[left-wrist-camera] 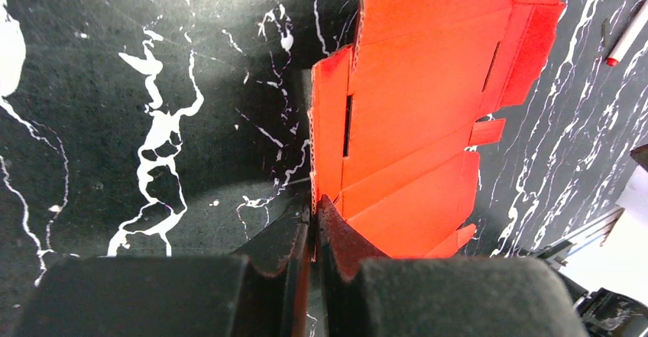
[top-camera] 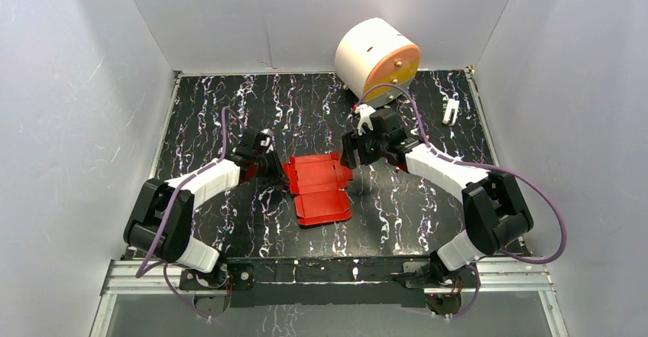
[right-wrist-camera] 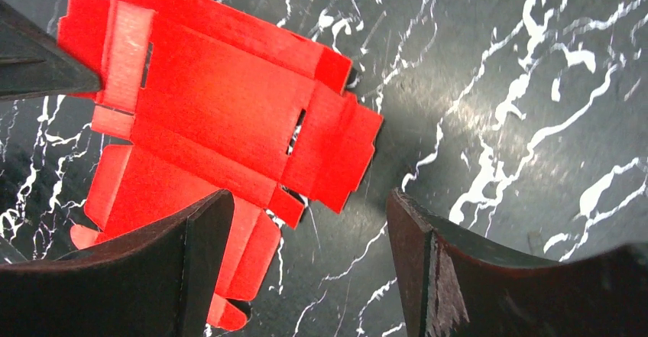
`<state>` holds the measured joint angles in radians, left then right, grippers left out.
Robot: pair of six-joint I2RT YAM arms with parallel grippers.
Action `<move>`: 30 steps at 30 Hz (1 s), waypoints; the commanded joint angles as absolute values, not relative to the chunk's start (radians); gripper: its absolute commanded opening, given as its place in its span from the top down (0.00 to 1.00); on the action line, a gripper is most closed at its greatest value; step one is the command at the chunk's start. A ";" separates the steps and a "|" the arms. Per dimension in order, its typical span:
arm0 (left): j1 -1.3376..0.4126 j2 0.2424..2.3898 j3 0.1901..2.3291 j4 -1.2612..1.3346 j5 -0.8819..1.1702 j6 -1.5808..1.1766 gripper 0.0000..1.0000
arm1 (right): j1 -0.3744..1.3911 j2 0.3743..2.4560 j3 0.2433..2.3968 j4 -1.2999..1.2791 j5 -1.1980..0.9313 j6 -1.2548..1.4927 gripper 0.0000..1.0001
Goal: Fold the paper box
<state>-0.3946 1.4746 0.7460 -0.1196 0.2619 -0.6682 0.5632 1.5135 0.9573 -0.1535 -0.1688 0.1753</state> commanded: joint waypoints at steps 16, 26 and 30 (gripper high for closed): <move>-0.420 1.456 0.952 -0.322 0.267 -0.276 0.95 | 0.509 1.772 1.200 -0.020 -0.552 -0.258 0.22; -0.420 1.433 0.924 -0.296 0.295 -0.244 0.96 | 0.511 1.868 1.272 -0.051 -0.713 -0.367 0.33; -0.421 1.428 0.918 -0.290 0.300 -0.240 0.96 | 0.511 1.903 1.300 -0.074 -0.761 -0.381 0.38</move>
